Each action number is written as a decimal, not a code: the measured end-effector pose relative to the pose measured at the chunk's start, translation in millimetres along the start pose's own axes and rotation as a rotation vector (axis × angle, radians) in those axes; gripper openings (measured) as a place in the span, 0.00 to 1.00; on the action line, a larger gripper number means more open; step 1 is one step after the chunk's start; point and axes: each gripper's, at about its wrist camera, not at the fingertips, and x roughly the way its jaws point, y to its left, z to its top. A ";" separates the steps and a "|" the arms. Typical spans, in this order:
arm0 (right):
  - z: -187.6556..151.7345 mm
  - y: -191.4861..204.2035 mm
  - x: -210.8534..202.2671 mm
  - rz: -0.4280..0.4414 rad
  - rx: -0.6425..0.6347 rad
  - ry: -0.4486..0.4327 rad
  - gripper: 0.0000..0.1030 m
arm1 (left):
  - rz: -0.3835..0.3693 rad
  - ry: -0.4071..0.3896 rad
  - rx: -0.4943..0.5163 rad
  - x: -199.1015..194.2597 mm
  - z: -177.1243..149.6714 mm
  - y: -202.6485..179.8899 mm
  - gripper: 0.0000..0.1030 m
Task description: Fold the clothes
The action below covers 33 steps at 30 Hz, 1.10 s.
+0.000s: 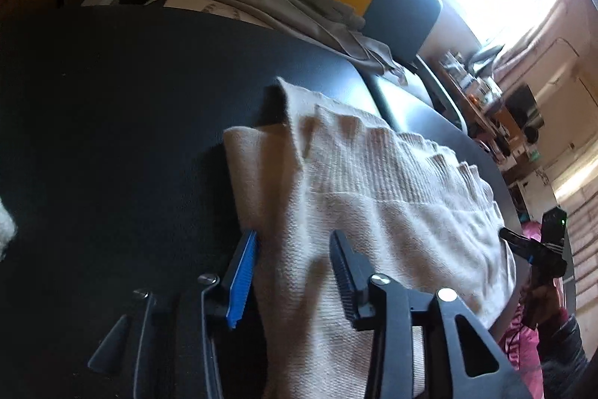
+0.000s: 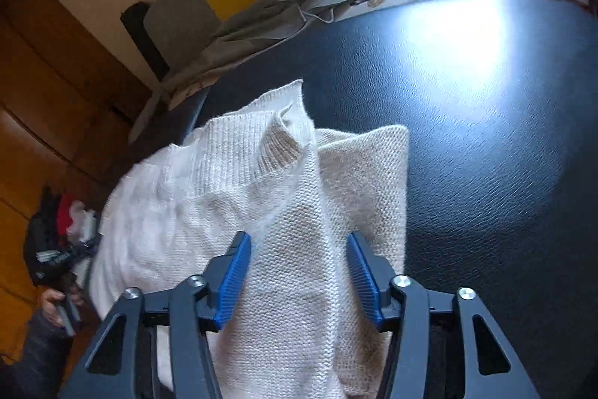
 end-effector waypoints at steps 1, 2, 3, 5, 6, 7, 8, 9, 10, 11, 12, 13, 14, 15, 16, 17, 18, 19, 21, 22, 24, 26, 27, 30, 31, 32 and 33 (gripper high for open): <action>0.3 4.3 -0.5 -0.029 -0.023 0.003 0.36 | 0.004 0.009 -0.003 -1.3 1.7 -0.4 0.25; 0.8 8.5 -0.7 -0.055 -0.046 0.007 0.24 | 0.011 0.018 -0.009 -3.0 3.6 -0.4 0.20; 2.0 12.1 -0.3 -0.073 -0.069 0.011 0.18 | 0.006 0.026 -0.018 -6.8 2.4 0.5 0.10; 3.6 20.1 -2.4 -0.111 -0.112 0.017 0.14 | -0.012 0.040 -0.039 -15.9 -2.2 3.1 0.03; 3.9 23.4 -4.1 -0.128 -0.131 0.020 0.14 | -0.022 0.047 -0.050 -20.5 -4.6 4.4 0.03; 2.9 25.0 -7.4 -0.137 -0.142 0.021 0.13 | -0.031 0.054 -0.061 -25.0 -6.9 5.7 0.03; 1.9 26.7 -10.7 -0.146 -0.153 0.023 0.11 | -0.041 0.061 -0.071 -29.6 -9.2 7.0 0.03; 0.5 28.1 -14.7 -0.154 -0.163 0.024 0.10 | -0.050 0.068 -0.082 -34.1 -11.5 8.3 0.03; -2.2 28.8 -20.7 -0.158 -0.170 0.026 0.09 | -0.059 0.075 -0.093 -38.7 -13.9 9.6 0.03; -5.8 29.4 -26.9 -0.159 -0.178 0.030 0.08 | -0.069 0.082 -0.104 -43.3 -16.2 10.9 0.03; -11.5 28.2 -32.8 -0.160 -0.178 0.036 0.05 | -0.078 0.089 -0.114 -47.8 -18.5 12.2 0.03; -19.5 23.9 -37.0 -0.161 -0.169 0.046 0.05 | -0.088 0.096 -0.125 -52.4 -20.8 13.5 0.03; -27.4 19.5 -41.3 -0.163 -0.159 0.055 0.05 | -0.098 0.097 -0.132 -53.5 -26.5 16.3 0.03; -35.2 14.6 -45.4 -0.160 -0.144 0.062 0.05 | -0.108 0.094 -0.139 -53.5 -33.3 19.6 0.01; -42.4 8.3 -49.3 -0.144 -0.116 0.060 0.05 | -0.118 0.092 -0.145 -53.4 -40.2 23.0 0.02; -49.6 1.9 -53.1 -0.129 -0.088 0.057 0.05 | -0.128 0.090 -0.151 -53.4 -47.0 26.3 0.13; -56.1 -4.6 -57.9 -0.106 -0.055 0.049 0.05 | -0.143 0.066 -0.169 -55.0 -50.2 29.8 0.24; -59.4 -11.0 -64.4 -0.065 -0.019 0.026 0.06 | -0.161 0.034 -0.191 -57.3 -52.1 33.3 0.24; -59.3 -18.9 -72.6 -0.016 0.012 -0.009 0.15 | -0.184 -0.024 -0.242 -59.9 -54.7 39.5 0.32; -59.2 -22.9 -76.6 0.009 0.028 -0.026 0.18 | -0.189 -0.028 -0.241 -58.3 -55.7 37.6 0.33; -55.5 -25.1 -77.2 0.053 0.027 -0.035 0.31 | -0.197 -0.030 -0.227 -54.4 -57.8 31.5 0.35; -50.0 -23.0 -69.2 0.064 0.002 -0.009 0.43 | -0.201 -0.007 -0.180 -48.9 -59.9 19.9 0.36; -47.4 -21.9 -64.2 0.062 -0.010 0.007 0.47 | -0.203 0.007 -0.154 -46.1 -61.0 13.6 0.37; -41.3 -18.8 -50.4 0.066 -0.043 0.049 0.47 | -0.171 0.036 -0.100 -37.0 -60.5 -0.8 0.39; -41.5 -13.8 -48.1 0.060 -0.070 0.068 0.47 | -0.161 0.050 -0.076 -34.6 -59.3 -5.8 0.37; -41.7 -9.0 -45.3 0.050 -0.097 0.090 0.37 | -0.152 0.064 -0.052 -32.2 -58.0 -10.8 0.33; -42.2 -4.8 -40.9 0.032 -0.119 0.121 0.14 | -0.135 0.072 -0.031 -31.3 -56.2 -15.5 0.17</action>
